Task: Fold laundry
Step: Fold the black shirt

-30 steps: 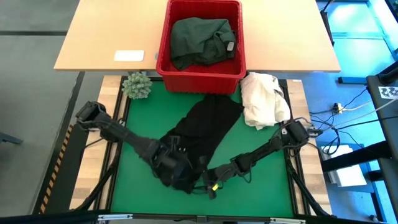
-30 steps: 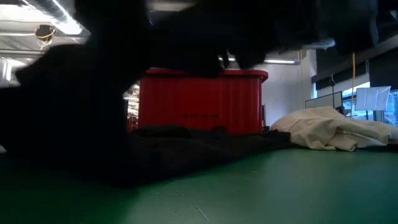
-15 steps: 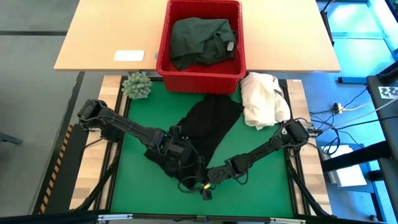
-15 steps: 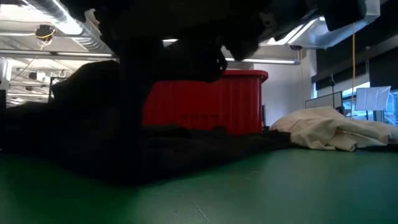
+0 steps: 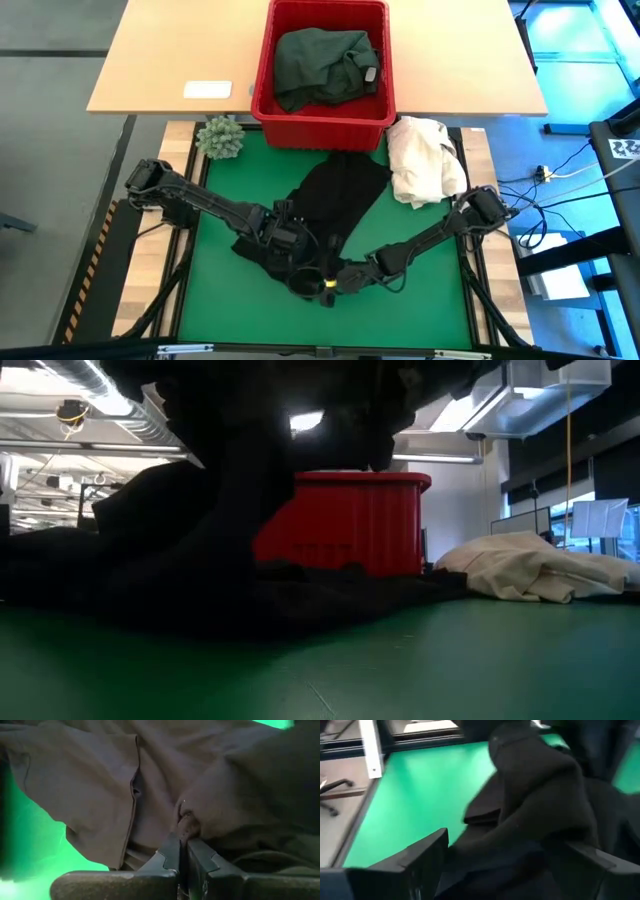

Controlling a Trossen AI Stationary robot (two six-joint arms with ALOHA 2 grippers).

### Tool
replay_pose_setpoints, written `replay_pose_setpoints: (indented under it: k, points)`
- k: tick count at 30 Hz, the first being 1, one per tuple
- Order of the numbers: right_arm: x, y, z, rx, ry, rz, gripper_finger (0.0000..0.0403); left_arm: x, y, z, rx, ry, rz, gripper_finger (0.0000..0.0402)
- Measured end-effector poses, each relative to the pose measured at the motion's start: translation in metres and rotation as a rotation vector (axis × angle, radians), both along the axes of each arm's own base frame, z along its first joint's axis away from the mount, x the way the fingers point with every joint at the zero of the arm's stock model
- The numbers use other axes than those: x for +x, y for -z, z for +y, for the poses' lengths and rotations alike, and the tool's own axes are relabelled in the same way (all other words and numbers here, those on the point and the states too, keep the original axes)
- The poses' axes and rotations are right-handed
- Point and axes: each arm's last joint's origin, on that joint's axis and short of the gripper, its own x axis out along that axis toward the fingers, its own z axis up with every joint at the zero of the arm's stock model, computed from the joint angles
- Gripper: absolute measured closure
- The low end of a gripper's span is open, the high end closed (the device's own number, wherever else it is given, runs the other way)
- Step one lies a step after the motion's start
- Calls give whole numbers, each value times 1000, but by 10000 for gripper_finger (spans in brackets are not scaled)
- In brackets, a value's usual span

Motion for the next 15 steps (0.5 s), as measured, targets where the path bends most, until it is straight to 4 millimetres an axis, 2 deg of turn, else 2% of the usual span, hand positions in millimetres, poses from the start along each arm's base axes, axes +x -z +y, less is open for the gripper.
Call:
replay_pose_setpoints:
  k: [6, 15]
  points:
    - [1, 4, -12, -34, 113, 28, 108, -2, 0, -7, -20, 34, 10, 401]
    - [3, 5, -17, -129, 67, 53, 192, -9, 1, -25, -65, 117, 38, 401]
